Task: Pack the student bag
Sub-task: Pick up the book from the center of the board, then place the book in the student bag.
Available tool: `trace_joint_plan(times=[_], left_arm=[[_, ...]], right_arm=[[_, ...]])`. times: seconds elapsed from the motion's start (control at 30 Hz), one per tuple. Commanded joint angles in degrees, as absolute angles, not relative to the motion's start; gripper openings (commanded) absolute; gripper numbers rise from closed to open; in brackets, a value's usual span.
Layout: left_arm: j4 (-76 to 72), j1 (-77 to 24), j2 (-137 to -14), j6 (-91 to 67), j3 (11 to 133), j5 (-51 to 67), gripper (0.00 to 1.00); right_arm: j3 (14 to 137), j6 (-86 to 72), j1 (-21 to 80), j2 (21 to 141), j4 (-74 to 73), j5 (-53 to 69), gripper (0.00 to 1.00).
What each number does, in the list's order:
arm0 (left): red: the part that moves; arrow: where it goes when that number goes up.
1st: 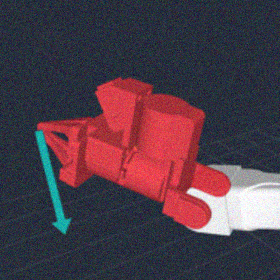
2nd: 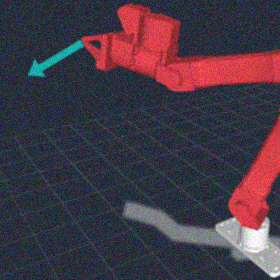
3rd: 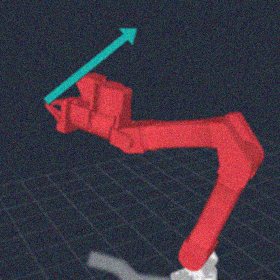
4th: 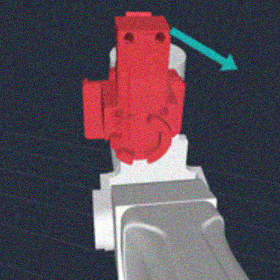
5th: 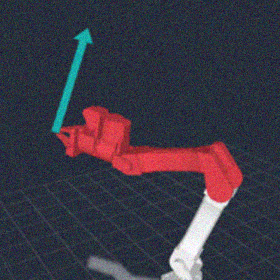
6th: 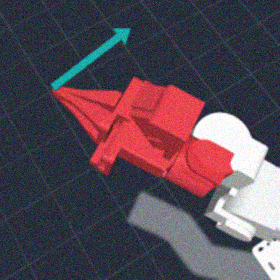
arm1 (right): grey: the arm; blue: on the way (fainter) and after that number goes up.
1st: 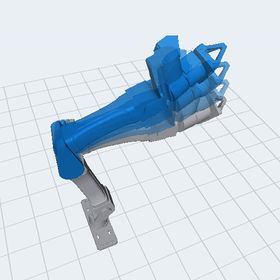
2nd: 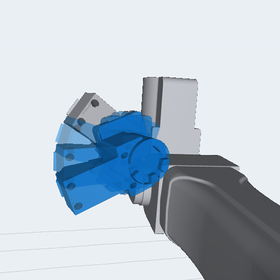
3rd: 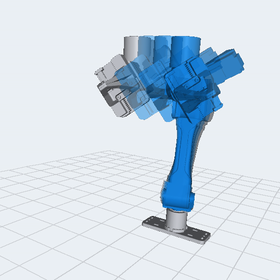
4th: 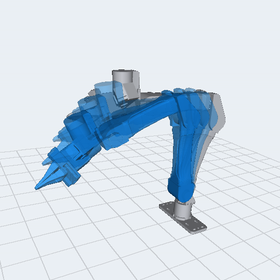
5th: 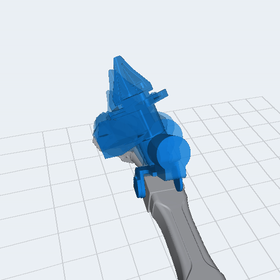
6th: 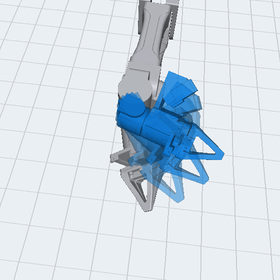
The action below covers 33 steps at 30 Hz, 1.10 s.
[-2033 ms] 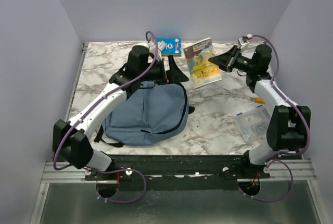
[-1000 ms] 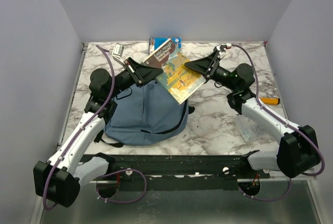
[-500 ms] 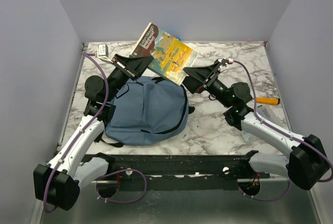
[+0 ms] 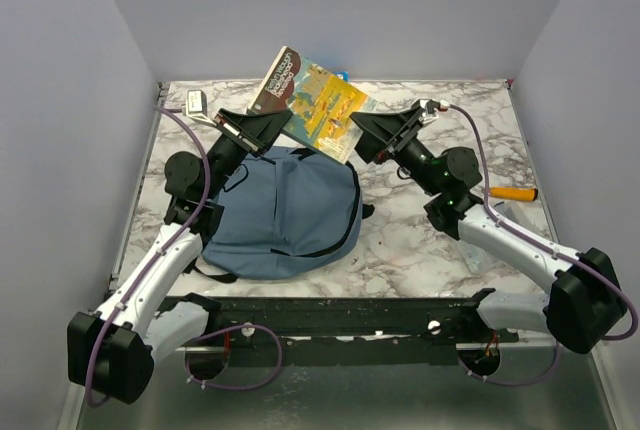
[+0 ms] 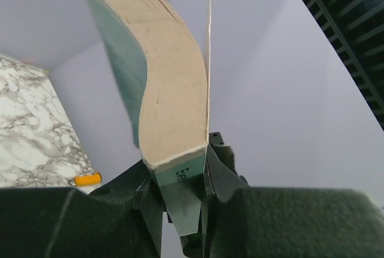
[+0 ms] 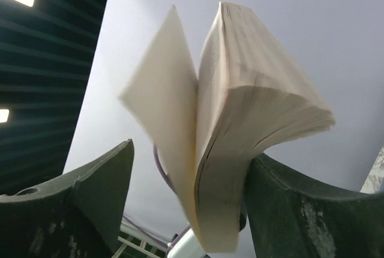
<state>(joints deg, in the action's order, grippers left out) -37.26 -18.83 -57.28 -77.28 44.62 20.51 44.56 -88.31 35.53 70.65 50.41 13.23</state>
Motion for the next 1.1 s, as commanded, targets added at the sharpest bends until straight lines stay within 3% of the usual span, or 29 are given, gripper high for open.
trace_joint_plan(times=[0.0,0.03,0.2,0.3,0.37,0.5,0.63,0.83,0.93,1.07], left_arm=[[-43.6,-18.9,-56.0,-78.6,40.7,22.9,0.00],[-43.6,-18.9,-55.8,-78.8,39.9,22.9,0.00],[-43.5,-20.1,-55.4,-78.1,37.1,22.0,0.00],[-43.3,-21.4,-56.4,-77.0,37.0,22.1,0.00],[-41.7,-22.5,-57.4,-75.4,36.9,22.9,0.15],[-29.7,-24.0,-56.3,-70.3,34.5,22.3,0.40],[-12.2,-28.0,-53.7,-58.3,34.9,15.4,0.58],[5.3,-40.6,-58.4,-45.3,41.7,2.0,0.73],[10.7,-45.9,-66.7,-41.4,48.4,-2.8,0.83],[19.7,-50.2,-79.1,-38.3,60.5,-7.0,0.85]], right_arm=[[48.7,-85.9,35.8,71.9,48.7,10.4,0.71],[48.6,-85.8,35.9,72.2,48.6,10.2,0.70],[48.6,-84.8,35.9,74.1,49.8,11.6,0.45],[48.4,-82.0,35.9,73.8,48.7,11.9,0.18],[48.6,-76.6,35.7,72.0,42.3,10.3,0.02],[55.6,-59.6,34.1,67.0,15.8,2.3,0.01],[64.3,-42.5,33.8,65.5,-7.7,-9.9,0.01],[68.0,-23.6,33.7,61.7,-23.0,-31.1,0.01],[68.9,-20.1,33.7,60.4,-26.5,-36.1,0.01],[68.1,-18.9,33.7,57.8,-28.2,-36.9,0.01]])
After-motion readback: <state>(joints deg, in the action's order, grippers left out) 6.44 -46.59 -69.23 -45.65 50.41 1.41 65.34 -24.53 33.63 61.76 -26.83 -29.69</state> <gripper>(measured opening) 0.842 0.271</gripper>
